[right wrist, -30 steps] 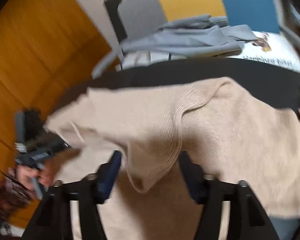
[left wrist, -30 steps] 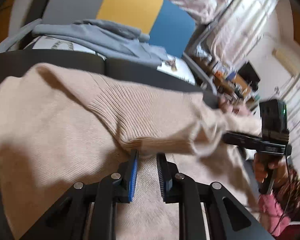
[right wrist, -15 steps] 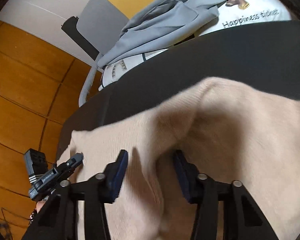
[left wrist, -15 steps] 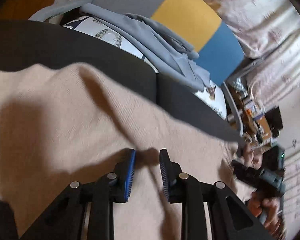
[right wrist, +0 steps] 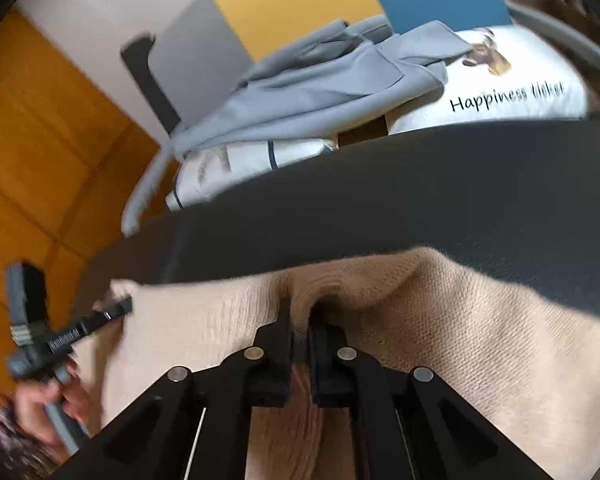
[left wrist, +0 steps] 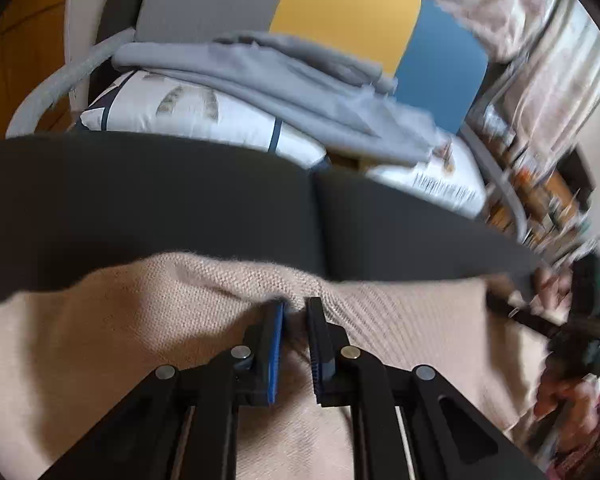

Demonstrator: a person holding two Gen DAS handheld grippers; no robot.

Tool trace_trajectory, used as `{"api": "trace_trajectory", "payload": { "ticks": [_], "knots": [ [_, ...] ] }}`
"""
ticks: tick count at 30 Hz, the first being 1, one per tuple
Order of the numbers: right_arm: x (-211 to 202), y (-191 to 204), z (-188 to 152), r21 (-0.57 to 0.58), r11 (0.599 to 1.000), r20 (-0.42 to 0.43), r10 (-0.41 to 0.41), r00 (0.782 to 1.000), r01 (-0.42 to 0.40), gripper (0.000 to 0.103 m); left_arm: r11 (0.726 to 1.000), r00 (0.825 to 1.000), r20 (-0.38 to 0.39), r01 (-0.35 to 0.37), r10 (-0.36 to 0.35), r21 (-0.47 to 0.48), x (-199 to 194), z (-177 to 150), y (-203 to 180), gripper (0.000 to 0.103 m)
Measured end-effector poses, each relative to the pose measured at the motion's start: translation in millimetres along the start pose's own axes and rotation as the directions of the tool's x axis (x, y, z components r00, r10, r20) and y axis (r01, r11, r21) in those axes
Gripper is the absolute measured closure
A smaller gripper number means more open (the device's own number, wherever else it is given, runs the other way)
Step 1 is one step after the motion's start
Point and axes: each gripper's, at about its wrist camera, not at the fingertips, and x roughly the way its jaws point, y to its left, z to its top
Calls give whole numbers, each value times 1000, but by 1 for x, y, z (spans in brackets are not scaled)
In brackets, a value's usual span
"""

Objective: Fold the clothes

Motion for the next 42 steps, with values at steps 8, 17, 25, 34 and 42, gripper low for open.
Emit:
{"api": "trace_trajectory", "payload": {
  "ticks": [8, 17, 25, 34, 42],
  "knots": [
    [-48, -1, -40, -18, 998, -76, 64, 995, -66, 50, 971, 975, -64, 203, -212, -125, -30, -58, 3, 76],
    [-50, 5, -72, -33, 999, -110, 25, 994, -28, 84, 959, 966, -100, 217, -238, -183, -21, -89, -19, 74],
    [-70, 41, -61, -62, 992, -75, 108, 991, -112, 97, 984, 978, -116, 177, -172, 30, -46, -55, -33, 98],
    [-40, 13, -91, 41, 996, -165, 90, 982, -84, 97, 994, 987, -151, 73, -59, 85, -38, -70, -15, 96],
    [-47, 20, -65, -60, 998, -81, 24, 996, -29, 93, 980, 997, 76, -45, 31, 192, -68, -62, -56, 83]
  ]
}}
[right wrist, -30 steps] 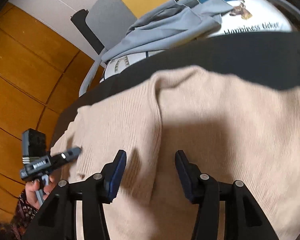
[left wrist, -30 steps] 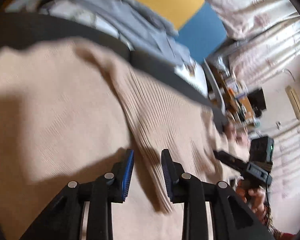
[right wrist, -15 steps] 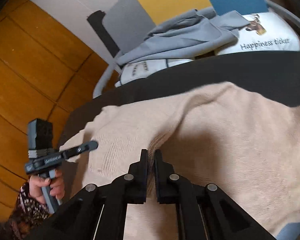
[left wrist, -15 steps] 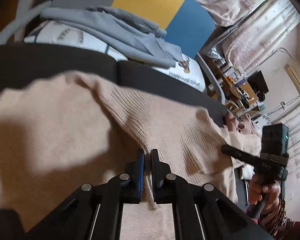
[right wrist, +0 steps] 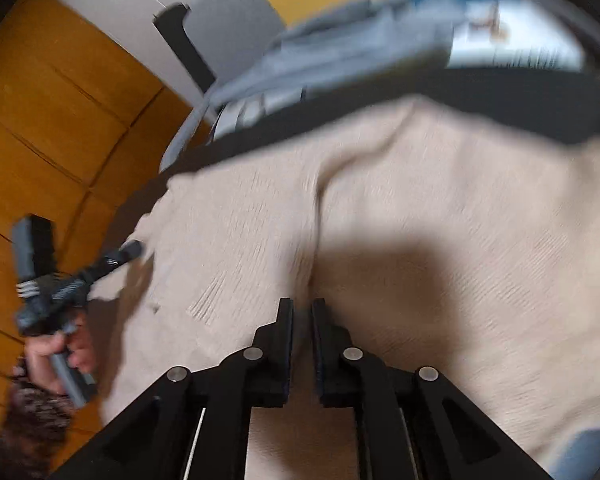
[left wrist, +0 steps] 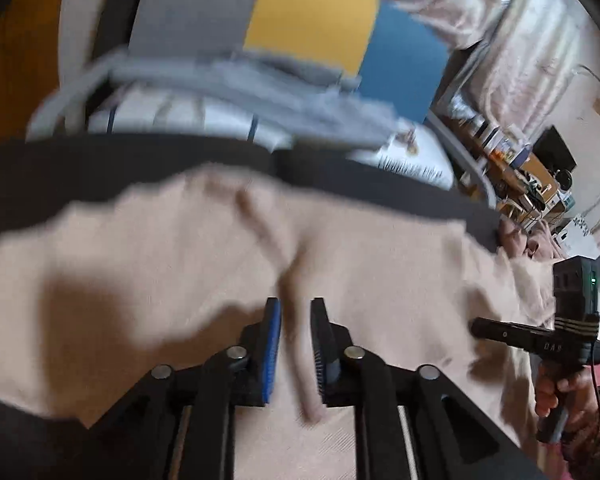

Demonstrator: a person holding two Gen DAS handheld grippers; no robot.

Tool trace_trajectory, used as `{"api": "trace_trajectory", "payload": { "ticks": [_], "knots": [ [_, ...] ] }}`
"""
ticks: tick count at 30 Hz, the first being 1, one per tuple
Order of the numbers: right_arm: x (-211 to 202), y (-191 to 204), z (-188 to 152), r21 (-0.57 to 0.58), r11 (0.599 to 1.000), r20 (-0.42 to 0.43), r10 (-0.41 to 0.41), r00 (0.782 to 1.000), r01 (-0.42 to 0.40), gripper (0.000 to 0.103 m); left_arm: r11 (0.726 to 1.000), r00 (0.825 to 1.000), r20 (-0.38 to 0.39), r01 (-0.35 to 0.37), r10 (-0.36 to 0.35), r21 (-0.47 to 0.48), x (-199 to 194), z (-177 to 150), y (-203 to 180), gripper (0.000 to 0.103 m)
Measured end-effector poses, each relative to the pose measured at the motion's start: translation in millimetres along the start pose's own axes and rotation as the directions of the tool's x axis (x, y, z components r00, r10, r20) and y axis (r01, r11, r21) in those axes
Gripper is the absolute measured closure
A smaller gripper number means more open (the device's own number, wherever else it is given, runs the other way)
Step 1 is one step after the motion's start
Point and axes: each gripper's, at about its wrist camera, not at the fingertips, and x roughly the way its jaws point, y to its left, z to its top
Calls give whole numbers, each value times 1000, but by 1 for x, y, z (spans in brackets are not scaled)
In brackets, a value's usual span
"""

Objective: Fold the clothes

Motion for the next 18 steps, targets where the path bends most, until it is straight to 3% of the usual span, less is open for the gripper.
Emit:
{"api": "trace_trajectory", "payload": {
  "ticks": [4, 7, 8, 10, 12, 13, 18],
  "knots": [
    [-6, 15, 28, -92, 990, 88, -100, 991, 108, 93, 994, 1000, 4, 13, -13, 113, 30, 13, -46, 83],
    [-10, 26, 48, -154, 969, 160, -168, 973, 193, 93, 981, 997, -72, -18, 33, 192, 61, 1, -73, 83],
    [-1, 32, 53, -203, 952, 152, -202, 968, 230, 93, 977, 994, -96, -24, 45, 212, 69, -7, -79, 83],
    [21, 38, 56, -297, 922, 103, -228, 968, 249, 93, 963, 996, -48, -54, 69, 263, 63, -24, -89, 83],
    [36, 34, 52, -366, 883, 67, -291, 954, 295, 94, 964, 998, -35, -47, 58, 263, 58, -33, -87, 82],
    [43, 25, 49, -389, 843, 66, -378, 924, 372, 94, 969, 999, -33, -30, 40, 245, 58, -35, -84, 82],
    [37, -8, 52, -296, 850, 145, -412, 900, 436, 94, 985, 999, -31, 44, -39, 169, 60, -36, -69, 82]
  ]
}}
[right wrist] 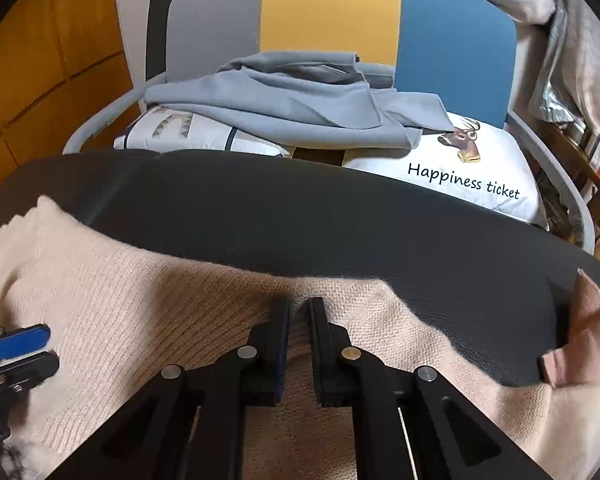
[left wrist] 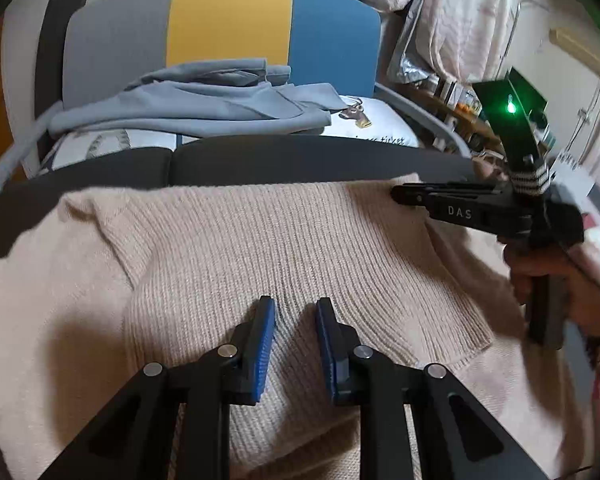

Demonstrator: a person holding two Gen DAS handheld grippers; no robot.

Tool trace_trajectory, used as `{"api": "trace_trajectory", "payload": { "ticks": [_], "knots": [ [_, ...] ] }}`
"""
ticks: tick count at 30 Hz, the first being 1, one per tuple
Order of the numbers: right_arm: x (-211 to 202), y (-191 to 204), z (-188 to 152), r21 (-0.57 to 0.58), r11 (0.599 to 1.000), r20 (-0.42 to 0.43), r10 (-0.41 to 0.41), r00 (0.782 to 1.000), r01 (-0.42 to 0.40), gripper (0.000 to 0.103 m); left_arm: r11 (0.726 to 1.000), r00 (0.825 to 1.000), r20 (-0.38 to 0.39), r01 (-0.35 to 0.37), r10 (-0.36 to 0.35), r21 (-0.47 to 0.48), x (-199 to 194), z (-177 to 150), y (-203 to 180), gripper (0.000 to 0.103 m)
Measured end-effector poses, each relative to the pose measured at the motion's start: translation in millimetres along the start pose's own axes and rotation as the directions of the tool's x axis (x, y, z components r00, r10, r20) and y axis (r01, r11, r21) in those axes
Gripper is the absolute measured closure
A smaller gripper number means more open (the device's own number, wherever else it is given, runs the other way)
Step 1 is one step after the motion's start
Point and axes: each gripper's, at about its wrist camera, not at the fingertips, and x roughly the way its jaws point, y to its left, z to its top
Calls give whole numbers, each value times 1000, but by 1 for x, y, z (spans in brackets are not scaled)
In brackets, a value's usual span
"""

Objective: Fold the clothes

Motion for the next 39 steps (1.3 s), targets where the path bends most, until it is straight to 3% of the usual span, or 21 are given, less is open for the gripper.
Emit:
{"api": "trace_trajectory", "payload": {
  "ticks": [4, 6, 8, 9, 12, 15, 17, 21, 24, 29, 31, 33, 37, 39],
  "knots": [
    [-29, 4, 4, 107, 991, 36, 77, 996, -81, 89, 1000, 1000, 6, 6, -6, -6, 1, -1, 2, 82],
    [-45, 21, -1, 100, 977, 60, 181, 982, -186, 87, 1000, 1000, 9, 1, -1, -2, 1, -3, 0, 82],
    [-52, 41, -13, 75, 957, 33, 279, 960, -281, 87, 1000, 1000, -2, 14, -14, -9, -1, -2, 2, 82],
    [-51, 50, -20, 49, 956, 10, 289, 957, -289, 87, 1000, 1000, -8, 21, -21, -13, -2, -1, 4, 82],
    [-48, 72, -40, -40, 957, -63, 285, 956, -288, 87, 999, 999, -27, 43, -44, -25, -6, 1, 8, 82],
    [-45, 71, -56, -128, 969, -48, 207, 977, -211, 87, 995, 997, -81, 8, 0, 103, -15, -4, 3, 82],
    [-45, 67, -53, -103, 970, -63, 212, 975, -218, 87, 983, 996, -83, -12, 28, 182, -25, -15, 2, 82],
    [-52, 66, -45, -31, 967, -78, 248, 966, -251, 83, 991, 997, -70, -29, 38, 133, -39, -27, 8, 81],
    [-52, 90, -44, -66, 951, -97, 295, 951, -301, 83, 992, 997, -65, -42, 50, 115, -38, -27, 3, 80],
    [-61, 99, -59, -119, 961, -77, 241, 967, -249, 81, 992, 996, -72, -50, 59, 117, -37, -20, -14, 80],
    [-80, 78, -61, -15, 948, -51, 316, 947, -317, 80, 992, 995, -75, -53, 62, 118, -36, -17, -21, 80],
    [-105, 44, -64, 59, 948, 17, 313, 950, -313, 77, 991, 995, -78, -56, 66, 119, -36, -14, -27, 80],
    [-165, -50, -76, 201, 962, 149, 157, 976, -186, 64, 990, 998, -52, -11, 19, 142, -24, -14, -58, 80],
    [-201, -111, -88, 303, 948, 190, 40, 981, -97, 46, 988, 998, -57, -14, 24, 156, -13, -17, -71, 80]
  ]
}}
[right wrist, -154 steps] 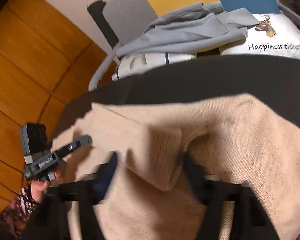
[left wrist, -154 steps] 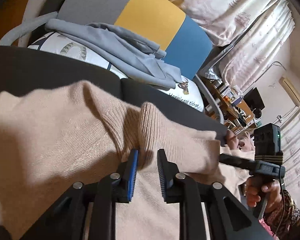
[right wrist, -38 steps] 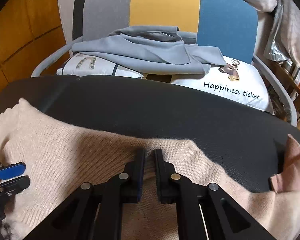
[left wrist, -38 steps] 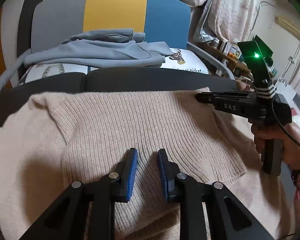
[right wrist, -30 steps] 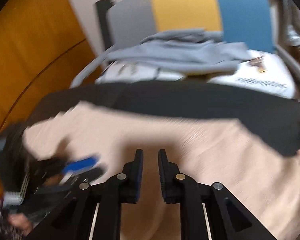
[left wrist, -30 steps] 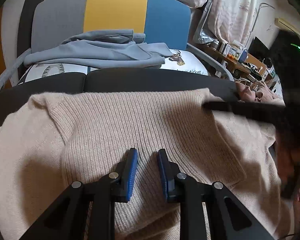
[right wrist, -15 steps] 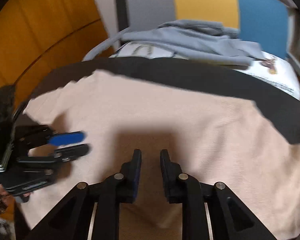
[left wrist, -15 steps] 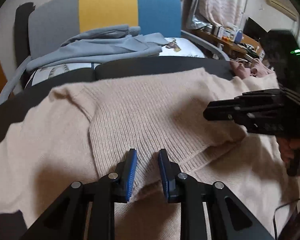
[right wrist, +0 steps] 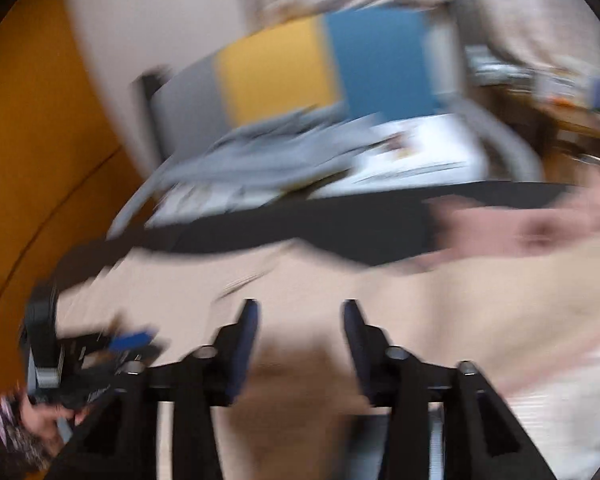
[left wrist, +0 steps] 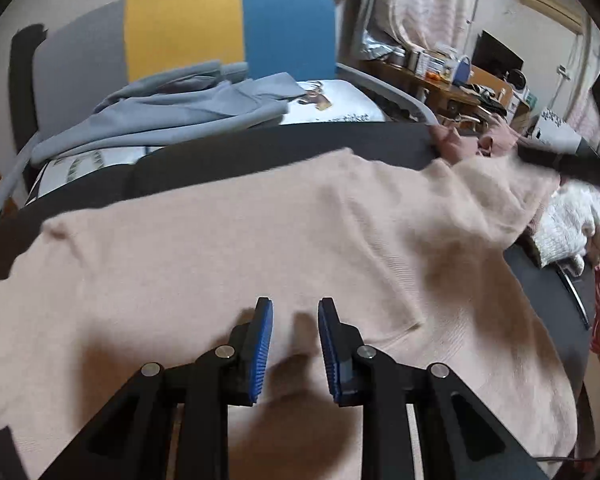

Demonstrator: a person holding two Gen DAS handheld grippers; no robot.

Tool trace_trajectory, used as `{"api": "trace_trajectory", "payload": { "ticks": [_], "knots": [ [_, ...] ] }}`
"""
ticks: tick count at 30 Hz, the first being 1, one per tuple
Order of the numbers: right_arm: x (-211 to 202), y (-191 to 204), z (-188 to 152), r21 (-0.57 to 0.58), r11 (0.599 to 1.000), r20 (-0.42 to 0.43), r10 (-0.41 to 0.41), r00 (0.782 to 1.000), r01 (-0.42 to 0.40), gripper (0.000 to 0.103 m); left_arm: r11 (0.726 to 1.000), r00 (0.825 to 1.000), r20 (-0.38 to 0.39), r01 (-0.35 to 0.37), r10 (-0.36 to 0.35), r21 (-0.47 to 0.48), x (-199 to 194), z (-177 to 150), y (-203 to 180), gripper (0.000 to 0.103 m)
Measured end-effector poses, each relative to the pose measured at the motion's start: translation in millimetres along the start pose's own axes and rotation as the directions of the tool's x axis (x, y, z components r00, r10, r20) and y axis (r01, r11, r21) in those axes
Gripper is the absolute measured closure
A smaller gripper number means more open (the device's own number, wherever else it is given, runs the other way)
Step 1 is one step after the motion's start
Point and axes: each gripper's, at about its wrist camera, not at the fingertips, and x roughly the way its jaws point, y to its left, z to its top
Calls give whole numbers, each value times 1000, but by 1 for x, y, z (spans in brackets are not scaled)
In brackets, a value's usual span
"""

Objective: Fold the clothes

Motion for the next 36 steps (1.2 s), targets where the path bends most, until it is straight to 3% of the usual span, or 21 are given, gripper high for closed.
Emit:
{"api": "trace_trajectory", "payload": {
  "ticks": [2, 3, 8, 11, 14, 22, 25, 27, 32, 36],
  "knots": [
    [-31, -60, 16, 73, 986, 43, -152, 987, 149, 45, 1000, 1000, -1, -11, 11, 5, 7, -4, -7, 80],
    [-47, -92, 24, 114, 966, 59, -238, 969, 231, 45, 1000, 1000, 9, -17, 17, 7, 7, -5, -8, 79],
    [-67, -185, 20, 387, 888, 27, -279, 960, 247, 45, 1000, 1000, 23, -6, 6, -8, 7, -8, -5, 79],
    [-79, -240, 17, 538, 806, 3, -297, 955, 248, 46, 1000, 1000, 24, -2, 2, -12, 8, -8, -4, 79],
    [-90, -296, 14, 672, 699, -24, -310, 951, 244, 46, 1000, 1000, 25, 5, -4, -17, 9, -7, -3, 78],
    [-52, -314, 15, 730, 646, -51, -272, 961, 222, 58, 997, 998, 34, 48, -47, -52, 9, -8, 5, 78],
    [-45, -319, 14, 721, 641, -89, -289, 953, 262, 73, 998, 998, 35, 47, -45, -53, 10, -8, 5, 78],
    [-42, -317, 17, 700, 660, -94, -295, 951, 274, 88, 998, 998, 35, 46, -44, -53, 10, -8, 4, 78],
    [-60, -291, 30, 629, 732, -20, -322, 946, 262, 95, 996, 998, 37, 60, -57, -66, 10, -8, 5, 78],
    [-70, -232, 47, 534, 826, 60, -251, 966, 182, 95, 994, 997, 36, 70, -67, -85, 7, -5, 7, 78]
  ]
}}
